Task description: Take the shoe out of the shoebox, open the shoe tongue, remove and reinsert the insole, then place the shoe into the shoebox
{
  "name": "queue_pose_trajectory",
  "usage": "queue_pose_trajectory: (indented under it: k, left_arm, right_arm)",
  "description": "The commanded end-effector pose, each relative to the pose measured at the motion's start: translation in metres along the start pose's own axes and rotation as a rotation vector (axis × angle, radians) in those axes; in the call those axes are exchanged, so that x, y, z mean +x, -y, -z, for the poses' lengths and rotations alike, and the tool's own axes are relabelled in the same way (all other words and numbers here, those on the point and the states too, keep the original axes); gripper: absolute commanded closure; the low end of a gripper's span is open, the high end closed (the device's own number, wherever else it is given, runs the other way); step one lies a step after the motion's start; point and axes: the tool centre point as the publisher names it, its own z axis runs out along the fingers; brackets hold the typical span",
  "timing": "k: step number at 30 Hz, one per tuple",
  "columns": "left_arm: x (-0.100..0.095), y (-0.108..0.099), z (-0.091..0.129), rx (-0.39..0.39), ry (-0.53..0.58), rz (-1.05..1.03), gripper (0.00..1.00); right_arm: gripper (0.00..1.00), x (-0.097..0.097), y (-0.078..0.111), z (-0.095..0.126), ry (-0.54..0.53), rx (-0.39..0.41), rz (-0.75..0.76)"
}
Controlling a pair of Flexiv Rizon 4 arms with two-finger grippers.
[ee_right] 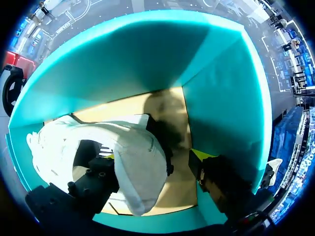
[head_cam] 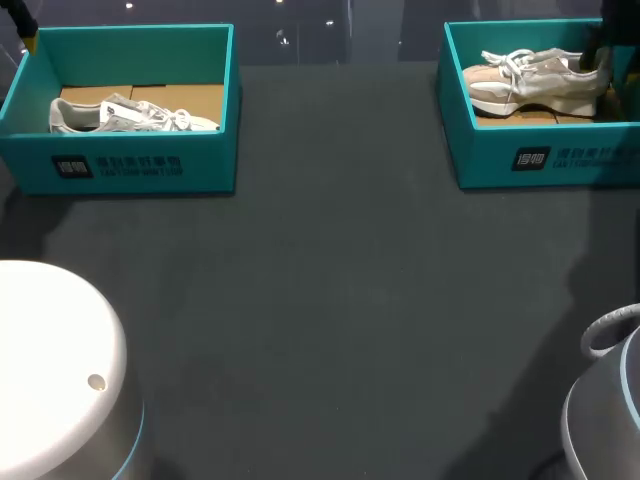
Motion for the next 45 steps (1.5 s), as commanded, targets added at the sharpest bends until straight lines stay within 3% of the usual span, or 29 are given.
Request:
queue_pose_trajectory:
  k: [1, 3, 7, 13, 16, 17, 32, 45]
  left_arm:
    - [0.0, 0.001, 0.001, -0.001, -0.001, -0.001, 0.0]
    - [0.0, 0.001, 0.001, -0.001, -0.001, -0.001, 0.0]
    - [0.0, 0.001, 0.001, -0.001, -0.001, -0.001, 0.0]
    - [0.0, 0.001, 0.001, -0.001, -0.001, -0.001, 0.0]
    - [0.0, 0.001, 0.001, -0.001, -0.001, -0.001, 0.0]
    - [0.0, 0.001, 0.001, -0.001, -0.001, -0.001, 0.0]
    - [0.0, 0.001, 0.001, -0.001, -0.001, -0.001, 0.0]
    - [0.0, 0.001, 0.001, -0.001, -0.001, -0.001, 0.0]
  right_arm:
    - [0.27, 0.0, -0.01, -0.005, -0.006, 0.031, -0.004]
    - [0.3, 0.001, -0.01, -0.006, -0.01, 0.033, -0.01]
    - [0.5, 0.003, -0.007, -0.007, -0.018, 0.033, -0.014]
    - [0.65, 0.007, -0.003, -0.01, -0.028, 0.036, -0.019]
    - [0.95, 0.007, 0.0, -0.01, -0.03, 0.039, -0.023]
    - [1.0, 0.007, 0.001, -0.009, -0.031, 0.039, -0.023]
    - [1.0, -0.007, 0.006, 0.005, -0.037, 0.01, -0.042]
    - [1.0, -0.021, 0.006, 0.04, -0.014, -0.027, -0.058]
